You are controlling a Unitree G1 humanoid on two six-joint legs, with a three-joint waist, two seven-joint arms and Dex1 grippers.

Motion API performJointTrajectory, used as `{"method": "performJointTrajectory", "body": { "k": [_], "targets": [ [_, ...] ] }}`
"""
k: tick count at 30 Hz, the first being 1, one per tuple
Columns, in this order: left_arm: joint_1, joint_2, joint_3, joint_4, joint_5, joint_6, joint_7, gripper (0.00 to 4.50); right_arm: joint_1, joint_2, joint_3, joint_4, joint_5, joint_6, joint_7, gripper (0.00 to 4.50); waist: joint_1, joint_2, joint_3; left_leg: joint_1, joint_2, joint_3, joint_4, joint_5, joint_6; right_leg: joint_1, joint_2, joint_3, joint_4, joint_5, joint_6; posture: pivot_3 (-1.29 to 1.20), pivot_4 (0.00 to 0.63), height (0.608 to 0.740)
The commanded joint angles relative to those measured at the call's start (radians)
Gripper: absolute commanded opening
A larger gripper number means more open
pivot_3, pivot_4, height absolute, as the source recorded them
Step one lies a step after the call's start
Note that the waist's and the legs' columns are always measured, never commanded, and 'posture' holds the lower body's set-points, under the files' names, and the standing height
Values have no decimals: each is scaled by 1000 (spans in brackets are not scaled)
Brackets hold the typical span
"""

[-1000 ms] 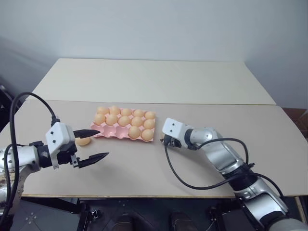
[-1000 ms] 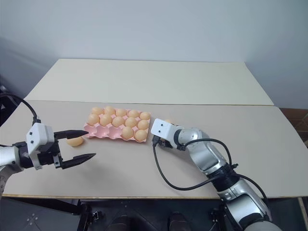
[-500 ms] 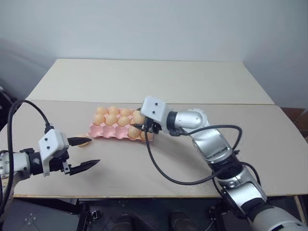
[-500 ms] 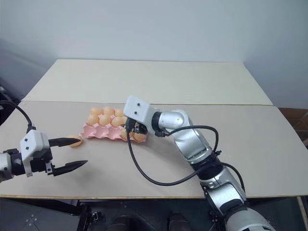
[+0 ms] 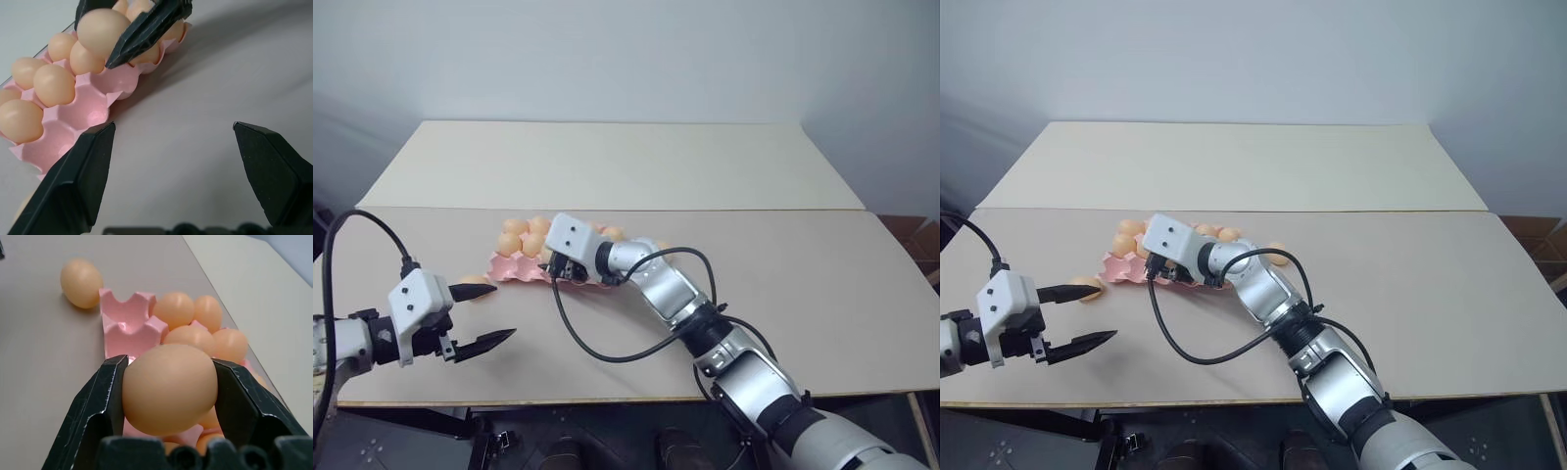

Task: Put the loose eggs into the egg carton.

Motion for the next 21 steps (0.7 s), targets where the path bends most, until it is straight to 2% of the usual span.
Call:
{"method": "performJointTrajectory", "body": {
  "k": [1,3,5,11,15,18,21],
  "targets": [
    [6,-7,37,-29,-14,-2,14,4182,-15,20,0,-7,-20,-60,-22,3166,0,0,0,0,0,0,0,0,0,0,0,0,0,0,0,0,150,740],
    [7,-9,35,-28,-12,-5,16,4182,-11,26,-4,-1,-28,-69,-32,3732,0,0,0,0,0,0,0,0,0,0,0,0,0,0,0,0,150,740],
    [5,-10,34,-27,-12,-6,18,4182,-10,27,-10,-12,-32,-63,-34,4487,0,0,0,0,0,0,0,0,0,0,0,0,0,0,0,0,150,740],
    [-11,-7,27,-14,-12,-15,14,4182,1,0,-34,-120,-29,-10,-17,4487,0,0,0,0,0,0,0,0,0,0,0,0,0,0,0,0,150,740],
    [-29,-7,12,-10,-11,-16,11,4182,40,-50,-60,-292,-13,84,7,4487,1,0,0,0,0,0,0,0,0,0,0,0,0,0,0,0,150,740],
    [-39,-7,5,-8,-14,-17,7,4182,109,-140,-97,-498,34,206,78,4487,5,0,0,0,0,-1,0,0,0,0,0,0,0,0,0,0,150,740],
    [-54,-9,-3,-1,-13,-20,4,4182,211,-288,-153,-716,129,361,192,4487,15,0,0,0,0,-1,0,0,0,1,-1,0,-1,0,0,0,150,740]
  ]
}}
